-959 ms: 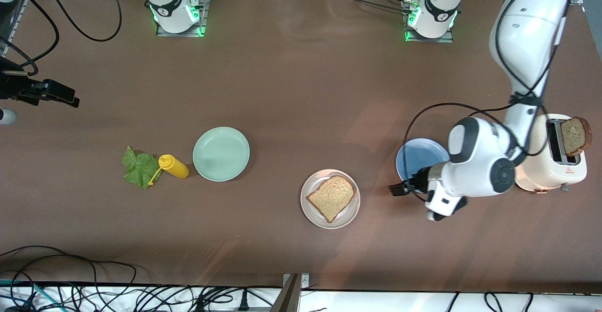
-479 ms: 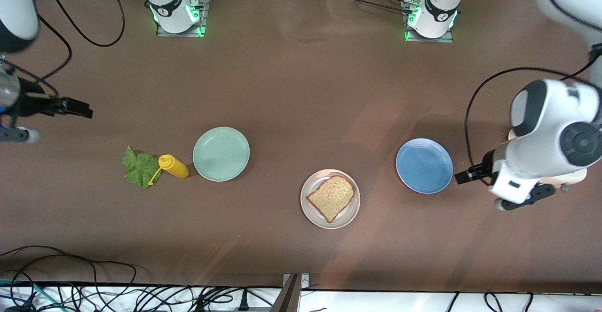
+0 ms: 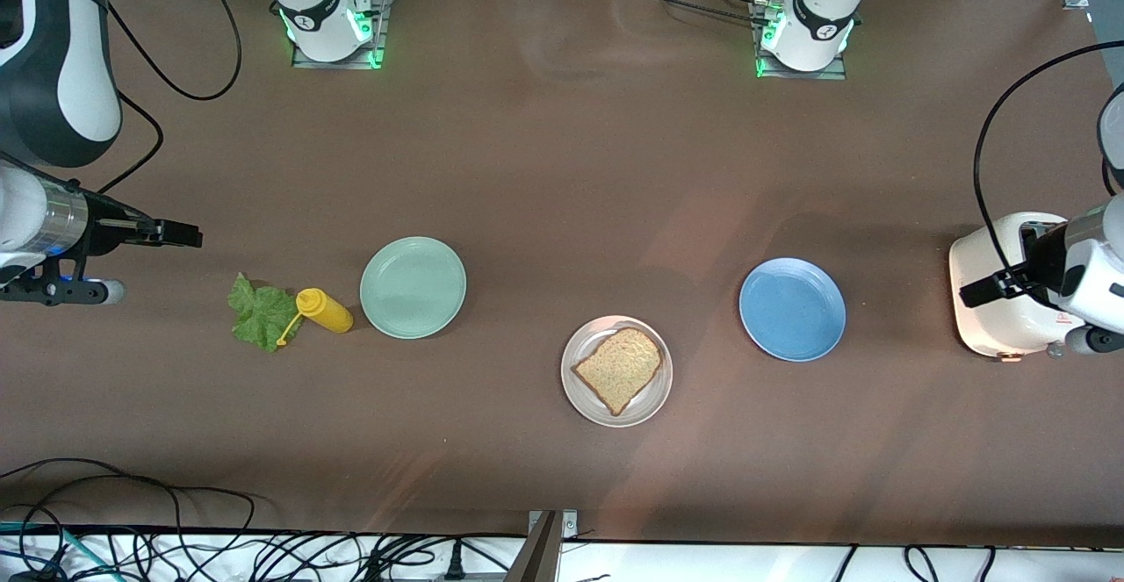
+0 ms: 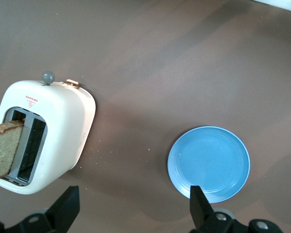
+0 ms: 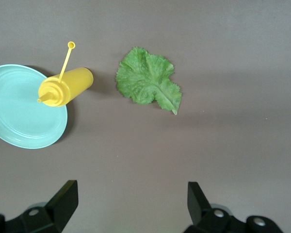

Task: Make sandwich on beige plate with both arms
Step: 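Lower the right gripper onto the green lettuce leaf and grasp it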

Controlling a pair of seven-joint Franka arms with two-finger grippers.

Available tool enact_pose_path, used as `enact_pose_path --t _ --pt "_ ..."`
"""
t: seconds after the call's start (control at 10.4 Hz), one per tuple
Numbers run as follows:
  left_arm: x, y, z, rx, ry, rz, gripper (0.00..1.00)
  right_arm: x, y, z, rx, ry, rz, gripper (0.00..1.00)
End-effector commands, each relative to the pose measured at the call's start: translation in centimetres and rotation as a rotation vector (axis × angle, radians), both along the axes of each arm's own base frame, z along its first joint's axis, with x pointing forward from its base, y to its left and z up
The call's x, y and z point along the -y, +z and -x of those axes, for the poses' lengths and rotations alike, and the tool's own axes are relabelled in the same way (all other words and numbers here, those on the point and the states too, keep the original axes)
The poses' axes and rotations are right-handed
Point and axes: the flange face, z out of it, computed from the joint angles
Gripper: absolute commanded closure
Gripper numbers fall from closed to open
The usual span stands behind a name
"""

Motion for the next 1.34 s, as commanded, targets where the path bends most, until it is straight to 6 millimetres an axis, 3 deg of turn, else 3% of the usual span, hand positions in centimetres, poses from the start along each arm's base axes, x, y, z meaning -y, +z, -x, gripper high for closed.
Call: enact_pose_path --t 0.0,0.48,0.86,0.96,1.25 --pt "-0.4 0.0 0.7 -0.019 -0.023 -0.016 0.0 0.9 -0.1 -0.8 0.025 0.01 -0.022 0.0" --pt "-1.0 0.2 0.7 -0.015 -0.015 -0.021 0.0 1.5 -6.3 -3.3 0.083 0.069 -0.051 0.0" --pt "-2.1 0.3 0.8 -0.012 0.002 -0.013 0.0 2.3 -16.3 -2.0 0.195 0.169 -0.042 0.0" --pt "-3.2 0.4 0.9 -0.011 -0.001 -0.01 0.0 2.3 -18.1 -1.7 0.174 0.18 -0.045 0.0" --pt "-4.0 0.0 0.8 -0.017 -0.013 -0.008 0.0 2.7 -22.4 -1.8 0.164 0.222 -0.045 0.0"
